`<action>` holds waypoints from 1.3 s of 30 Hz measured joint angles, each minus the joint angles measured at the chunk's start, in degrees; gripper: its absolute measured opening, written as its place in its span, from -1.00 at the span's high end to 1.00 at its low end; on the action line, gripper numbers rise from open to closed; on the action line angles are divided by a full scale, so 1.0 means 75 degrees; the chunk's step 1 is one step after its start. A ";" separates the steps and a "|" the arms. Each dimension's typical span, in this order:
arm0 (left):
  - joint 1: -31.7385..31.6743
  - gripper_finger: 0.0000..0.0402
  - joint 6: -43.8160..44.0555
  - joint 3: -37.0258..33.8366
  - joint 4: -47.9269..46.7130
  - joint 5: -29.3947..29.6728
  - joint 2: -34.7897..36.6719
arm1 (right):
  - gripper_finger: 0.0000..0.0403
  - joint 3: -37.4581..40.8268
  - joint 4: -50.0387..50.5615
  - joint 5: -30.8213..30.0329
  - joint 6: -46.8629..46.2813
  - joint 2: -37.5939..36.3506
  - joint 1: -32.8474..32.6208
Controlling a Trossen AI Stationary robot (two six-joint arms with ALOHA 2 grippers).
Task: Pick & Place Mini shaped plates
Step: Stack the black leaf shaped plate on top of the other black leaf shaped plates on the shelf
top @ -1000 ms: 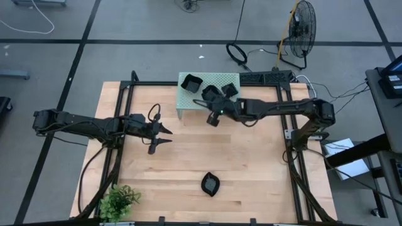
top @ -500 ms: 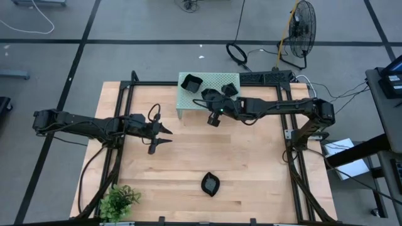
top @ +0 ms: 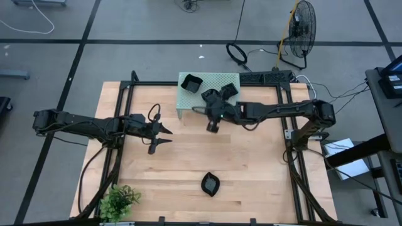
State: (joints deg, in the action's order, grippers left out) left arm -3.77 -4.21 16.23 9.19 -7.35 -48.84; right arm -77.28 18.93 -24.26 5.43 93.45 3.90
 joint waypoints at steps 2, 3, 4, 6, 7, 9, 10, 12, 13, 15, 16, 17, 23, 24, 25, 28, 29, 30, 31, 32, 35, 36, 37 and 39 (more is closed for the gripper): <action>0.0000 0.15 0.0000 0.0000 0.0000 0.0000 0.0001 | 0.51 0.0000 -0.0086 0.0764 -0.0073 0.0000 -0.0260; 0.0002 0.15 0.0000 0.0000 0.0000 0.0000 -0.0002 | 0.49 0.0000 -0.0131 0.1142 -0.0274 0.0000 -0.0405; 0.0000 0.15 0.0000 0.0000 0.0001 0.0000 -0.0002 | 0.48 0.0000 -0.0147 0.1471 -0.0608 0.0000 -0.0550; 0.0000 0.15 0.0000 0.0000 0.0003 0.0000 0.0001 | 0.44 -0.0003 -0.0009 0.1977 -0.1485 0.0000 -0.0846; 0.0000 0.15 0.0000 0.0000 0.0004 0.0000 0.0001 | 0.41 -0.0003 0.0174 0.2149 -0.1965 0.0035 -0.1015; 0.0000 0.15 0.0000 0.0000 0.0012 0.0000 0.0001 | 0.35 -0.0006 0.0521 0.2413 -0.2714 0.0205 -0.1351; 0.0003 0.15 0.0000 0.0000 0.0015 0.0000 0.0001 | 0.32 -0.0004 0.0791 0.2483 -0.3035 0.0300 -0.1536; 0.0000 0.15 0.0002 0.0000 0.0056 0.0000 -0.0002 | 0.27 0.0009 0.1155 0.2781 -0.3716 0.0563 -0.1899; 0.0000 0.15 0.0000 0.0000 0.0068 0.0000 -0.0002 | 0.25 0.0005 0.1141 0.2978 -0.4056 0.0723 -0.2061; 0.0000 0.15 0.0001 0.0000 0.0134 0.0000 -0.0001 | 0.22 0.0000 0.1064 0.3477 -0.4698 0.1069 -0.2394; 0.0000 0.15 0.0002 0.0000 0.0158 0.0003 0.0001 | 0.21 0.0000 0.0994 0.3755 -0.4997 0.1241 -0.2553; 0.0000 0.15 0.0000 0.0000 0.0160 0.0003 -0.0002 | 0.20 0.0003 0.0818 0.4110 -0.5282 0.1441 -0.2690; 0.0000 0.15 0.0011 0.0000 0.0187 0.0047 -0.0002 | 0.20 0.0003 0.0059 0.5044 -0.6117 0.2198 -0.3001; 0.0000 0.15 0.0012 0.0000 0.0196 0.0047 -0.0001 | 0.20 0.0003 0.0183 0.5041 -0.6105 0.2228 -0.2995; 0.0000 0.15 0.0015 0.0000 0.0201 0.0047 0.0001 | 0.20 0.0003 0.0250 0.5022 -0.6086 0.2264 -0.2970; 0.0000 0.15 0.0010 0.0000 0.0189 0.0050 -0.0002 | 0.20 0.0003 0.0469 0.4723 -0.6044 0.2277 -0.2899; 0.0000 0.15 0.0007 0.0000 0.0188 0.0050 -0.0002 | 0.20 0.0003 0.0599 0.4654 -0.6047 0.2263 -0.2877; 0.0000 0.15 0.0006 0.0000 0.0184 0.0050 -0.0002 | 0.20 0.0003 0.0606 0.4644 -0.6044 0.2261 -0.2864; 0.0000 0.15 -0.0001 0.0000 0.0184 0.0050 -0.0002 | 0.20 0.0000 0.0604 0.4644 -0.6044 0.2261 -0.2864; 0.0000 0.15 -0.0030 0.0000 0.0184 0.0050 0.0001 | 0.20 -0.0003 0.0665 0.4641 -0.6044 0.2261 -0.2864; 0.0000 0.15 -0.0139 0.0000 0.0180 0.0057 -0.0001 | 0.20 0.0000 0.0718 0.4644 -0.6008 0.2309 -0.2867; 0.0000 0.15 -0.0142 0.0000 0.0181 0.0058 0.0001 | 0.20 -0.0003 0.0699 0.4644 -0.5994 0.2360 -0.2870; 0.0000 0.15 -0.0140 0.0000 0.0182 0.0058 0.0001 | 0.20 -0.0003 0.0706 0.4648 -0.5980 0.2411 -0.2870; 0.0000 0.15 -0.0137 0.0000 0.0178 0.0058 0.0000 | 0.20 -0.0003 0.0760 0.4662 -0.5980 0.2523 -0.2887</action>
State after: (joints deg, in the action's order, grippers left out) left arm -3.77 -5.23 16.23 10.52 -6.92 -48.85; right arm -77.30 24.63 10.70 -39.42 112.37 -17.76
